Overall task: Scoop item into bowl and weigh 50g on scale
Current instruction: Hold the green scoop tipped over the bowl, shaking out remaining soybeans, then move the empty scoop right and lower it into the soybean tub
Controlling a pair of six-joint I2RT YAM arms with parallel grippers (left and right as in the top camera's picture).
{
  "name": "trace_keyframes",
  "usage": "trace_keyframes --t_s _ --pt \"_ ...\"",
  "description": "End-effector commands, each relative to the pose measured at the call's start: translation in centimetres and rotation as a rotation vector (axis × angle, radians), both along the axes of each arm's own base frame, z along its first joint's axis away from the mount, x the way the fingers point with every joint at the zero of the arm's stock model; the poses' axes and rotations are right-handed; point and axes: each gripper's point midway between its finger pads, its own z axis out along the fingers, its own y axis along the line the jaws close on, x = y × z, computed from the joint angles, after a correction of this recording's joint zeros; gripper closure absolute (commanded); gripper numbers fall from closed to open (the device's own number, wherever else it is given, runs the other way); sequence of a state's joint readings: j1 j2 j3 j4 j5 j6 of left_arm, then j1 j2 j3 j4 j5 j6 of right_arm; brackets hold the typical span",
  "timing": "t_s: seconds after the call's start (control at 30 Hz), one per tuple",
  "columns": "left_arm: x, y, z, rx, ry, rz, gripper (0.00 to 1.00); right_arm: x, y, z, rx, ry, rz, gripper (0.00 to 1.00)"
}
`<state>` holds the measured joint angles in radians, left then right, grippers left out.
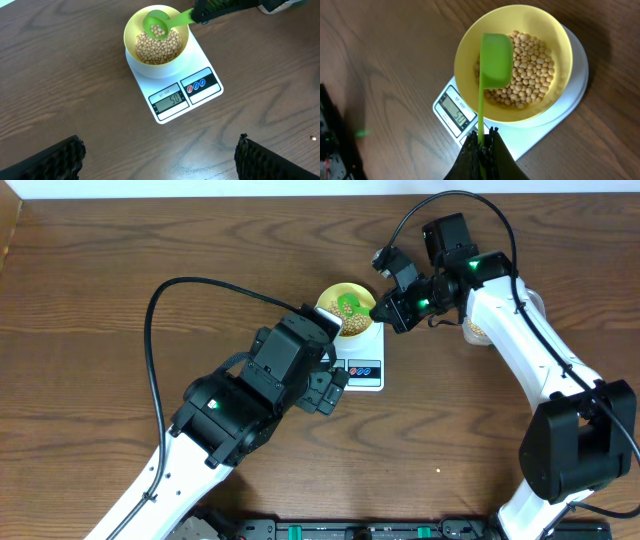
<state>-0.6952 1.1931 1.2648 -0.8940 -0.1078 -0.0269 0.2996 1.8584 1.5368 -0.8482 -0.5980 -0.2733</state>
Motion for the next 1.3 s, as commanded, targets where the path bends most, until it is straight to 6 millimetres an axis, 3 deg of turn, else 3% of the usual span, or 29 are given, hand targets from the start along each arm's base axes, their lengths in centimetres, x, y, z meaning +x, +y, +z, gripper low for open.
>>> trace_keyframes --t_s 0.0,0.37,0.63,0.83,1.1,1.27 --pt "0.1 0.3 0.4 -0.004 -0.009 0.017 0.02 0.6 -0.2 0.0 -0.013 -0.030 0.014 0.99" --pt "0.1 0.3 0.4 -0.004 -0.009 0.017 0.02 0.5 1.2 1.3 0.110 0.054 -0.044 0.99" --pt "0.1 0.3 0.4 -0.004 -0.009 0.017 0.02 1.0 1.4 4.4 0.349 0.256 -0.176 0.99" --pt "0.1 0.3 0.4 -0.004 -0.009 0.017 0.02 2.0 -0.9 5.3 0.431 0.335 -0.260 0.99" --pt "0.1 0.3 0.4 -0.004 -0.009 0.017 0.02 4.0 -6.5 6.2 0.517 0.358 -0.377 0.99" --pt "0.1 0.3 0.4 -0.004 -0.009 0.017 0.02 4.8 -11.4 6.0 0.535 0.372 -0.499 0.99"
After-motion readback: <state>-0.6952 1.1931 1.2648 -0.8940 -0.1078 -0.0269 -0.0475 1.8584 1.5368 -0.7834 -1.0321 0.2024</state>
